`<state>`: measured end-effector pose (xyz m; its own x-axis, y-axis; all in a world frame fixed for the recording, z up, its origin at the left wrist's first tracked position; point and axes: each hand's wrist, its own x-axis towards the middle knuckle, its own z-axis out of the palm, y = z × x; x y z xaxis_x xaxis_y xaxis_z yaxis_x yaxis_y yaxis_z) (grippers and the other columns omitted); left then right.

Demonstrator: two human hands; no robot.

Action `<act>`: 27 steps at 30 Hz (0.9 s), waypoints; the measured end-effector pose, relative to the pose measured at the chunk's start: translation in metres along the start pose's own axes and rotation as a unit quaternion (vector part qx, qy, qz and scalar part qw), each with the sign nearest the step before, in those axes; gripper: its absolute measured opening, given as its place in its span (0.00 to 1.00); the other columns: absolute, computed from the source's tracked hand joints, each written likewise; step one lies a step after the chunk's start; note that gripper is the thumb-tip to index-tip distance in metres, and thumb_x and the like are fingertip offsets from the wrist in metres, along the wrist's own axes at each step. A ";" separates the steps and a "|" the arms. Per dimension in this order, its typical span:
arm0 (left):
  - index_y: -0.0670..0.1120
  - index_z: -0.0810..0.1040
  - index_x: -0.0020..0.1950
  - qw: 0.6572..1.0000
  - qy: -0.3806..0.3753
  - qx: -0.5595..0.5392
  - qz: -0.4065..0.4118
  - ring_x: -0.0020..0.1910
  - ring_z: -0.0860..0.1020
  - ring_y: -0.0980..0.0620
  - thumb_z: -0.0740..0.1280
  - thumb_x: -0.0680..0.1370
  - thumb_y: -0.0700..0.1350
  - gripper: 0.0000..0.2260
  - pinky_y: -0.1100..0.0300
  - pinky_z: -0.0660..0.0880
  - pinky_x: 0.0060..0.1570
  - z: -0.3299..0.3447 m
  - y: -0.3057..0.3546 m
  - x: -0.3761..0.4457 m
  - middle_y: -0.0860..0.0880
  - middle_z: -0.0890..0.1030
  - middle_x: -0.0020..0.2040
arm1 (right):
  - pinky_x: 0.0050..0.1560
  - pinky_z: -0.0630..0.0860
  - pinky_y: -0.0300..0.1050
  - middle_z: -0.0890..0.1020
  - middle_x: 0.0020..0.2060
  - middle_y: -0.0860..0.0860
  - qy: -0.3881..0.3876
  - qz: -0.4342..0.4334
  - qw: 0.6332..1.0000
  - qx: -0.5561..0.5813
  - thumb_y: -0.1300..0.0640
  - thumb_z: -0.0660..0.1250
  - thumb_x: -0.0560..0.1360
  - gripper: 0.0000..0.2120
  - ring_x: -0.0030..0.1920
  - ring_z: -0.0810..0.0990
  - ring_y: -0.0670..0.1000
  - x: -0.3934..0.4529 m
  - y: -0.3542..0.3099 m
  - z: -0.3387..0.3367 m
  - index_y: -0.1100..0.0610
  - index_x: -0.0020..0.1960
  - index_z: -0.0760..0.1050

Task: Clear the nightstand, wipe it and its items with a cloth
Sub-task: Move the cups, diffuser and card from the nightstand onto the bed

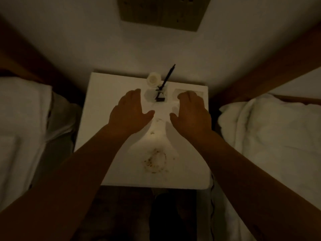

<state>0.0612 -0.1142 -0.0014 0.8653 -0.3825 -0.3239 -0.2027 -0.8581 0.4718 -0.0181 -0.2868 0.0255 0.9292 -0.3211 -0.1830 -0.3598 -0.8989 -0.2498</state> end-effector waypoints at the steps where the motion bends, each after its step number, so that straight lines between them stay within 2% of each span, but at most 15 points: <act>1: 0.48 0.58 0.76 1.000 -0.001 -0.009 -0.006 0.71 0.65 0.42 0.67 0.73 0.62 0.37 0.43 0.67 0.66 0.004 0.005 0.011 0.44 0.64 0.74 | 0.55 0.71 0.53 0.67 0.68 0.56 0.006 -0.002 1.000 -0.018 0.49 0.68 0.72 0.27 0.67 0.65 0.58 0.007 0.009 0.002 0.57 0.68 0.65; 4: 0.48 0.65 0.71 0.999 -0.019 -0.027 -0.025 0.65 0.71 0.42 0.70 0.72 0.59 0.32 0.43 0.72 0.61 0.013 0.014 0.042 0.44 0.70 0.67 | 0.61 0.68 0.55 0.63 0.72 0.57 0.013 0.000 0.999 -0.048 0.48 0.69 0.72 0.31 0.71 0.60 0.59 0.030 0.027 0.006 0.56 0.70 0.63; 7: 0.47 0.72 0.65 0.992 -0.048 -0.110 -0.028 0.59 0.76 0.46 0.72 0.71 0.56 0.27 0.47 0.74 0.59 0.021 0.016 0.064 0.45 0.77 0.60 | 0.61 0.70 0.57 0.62 0.72 0.57 -0.015 -0.013 0.997 -0.072 0.47 0.68 0.72 0.30 0.72 0.58 0.59 0.048 0.038 0.014 0.54 0.70 0.62; 10: 0.44 0.71 0.67 0.985 -0.054 -0.164 0.001 0.60 0.75 0.51 0.73 0.72 0.49 0.27 0.61 0.69 0.61 0.030 0.021 0.070 0.48 0.76 0.61 | 0.61 0.69 0.57 0.61 0.73 0.56 -0.074 -0.024 0.995 -0.065 0.49 0.65 0.75 0.29 0.72 0.57 0.59 0.062 0.046 0.020 0.54 0.72 0.60; 12: 0.46 0.70 0.68 0.983 -0.034 -0.180 -0.001 0.59 0.74 0.55 0.75 0.71 0.47 0.27 0.63 0.68 0.58 0.035 0.023 0.074 0.50 0.76 0.61 | 0.55 0.71 0.54 0.66 0.69 0.55 -0.088 -0.024 0.995 -0.035 0.50 0.64 0.76 0.26 0.68 0.62 0.58 0.071 0.049 0.024 0.54 0.71 0.61; 14: 0.49 0.71 0.68 0.984 -0.029 -0.174 -0.006 0.61 0.75 0.53 0.75 0.70 0.50 0.28 0.58 0.71 0.61 0.041 0.022 0.081 0.50 0.76 0.63 | 0.50 0.70 0.53 0.70 0.65 0.54 -0.089 -0.034 0.995 -0.034 0.51 0.63 0.77 0.23 0.64 0.66 0.58 0.076 0.050 0.027 0.53 0.70 0.63; 17: 0.48 0.71 0.68 0.981 -0.014 -0.179 -0.071 0.63 0.74 0.49 0.76 0.67 0.56 0.33 0.49 0.71 0.63 0.047 0.019 0.089 0.48 0.75 0.64 | 0.44 0.68 0.51 0.73 0.61 0.54 -0.090 -0.051 0.993 -0.059 0.50 0.61 0.78 0.21 0.60 0.69 0.58 0.082 0.054 0.029 0.53 0.70 0.64; 21: 0.55 0.80 0.54 0.943 0.039 -0.323 -0.061 0.54 0.80 0.50 0.78 0.65 0.50 0.19 0.46 0.78 0.55 0.050 0.024 0.083 0.48 0.82 0.55 | 0.41 0.65 0.49 0.75 0.58 0.54 -0.075 -0.073 0.992 -0.077 0.50 0.59 0.79 0.18 0.58 0.72 0.58 0.085 0.057 0.032 0.53 0.68 0.66; 23: 0.60 0.80 0.47 0.922 0.045 -0.379 -0.069 0.53 0.81 0.50 0.77 0.64 0.49 0.14 0.44 0.79 0.53 0.048 0.026 0.078 0.48 0.83 0.52 | 0.40 0.65 0.48 0.76 0.56 0.55 -0.074 -0.092 0.990 -0.078 0.50 0.59 0.80 0.16 0.56 0.73 0.57 0.086 0.058 0.034 0.53 0.66 0.68; 25: 0.59 0.79 0.46 0.910 0.050 -0.406 -0.075 0.54 0.81 0.47 0.76 0.63 0.49 0.14 0.42 0.78 0.54 0.045 0.026 0.074 0.46 0.83 0.53 | 0.42 0.67 0.48 0.77 0.55 0.55 -0.078 -0.107 0.989 -0.072 0.50 0.59 0.80 0.16 0.55 0.74 0.57 0.087 0.057 0.035 0.54 0.65 0.70; 27: 0.52 0.80 0.51 0.916 0.052 -0.389 -0.088 0.53 0.81 0.44 0.75 0.63 0.53 0.18 0.42 0.78 0.53 0.040 0.020 0.067 0.44 0.82 0.52 | 0.44 0.69 0.48 0.77 0.55 0.55 -0.086 -0.118 0.987 -0.063 0.50 0.59 0.80 0.16 0.55 0.74 0.57 0.086 0.050 0.036 0.54 0.65 0.70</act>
<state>0.0968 -0.1713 -0.0469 0.9007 -0.1914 -0.3900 0.2968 -0.3842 0.8742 0.0414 -0.3484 -0.0367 0.9536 -0.0531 -0.2963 -0.1124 -0.9760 -0.1866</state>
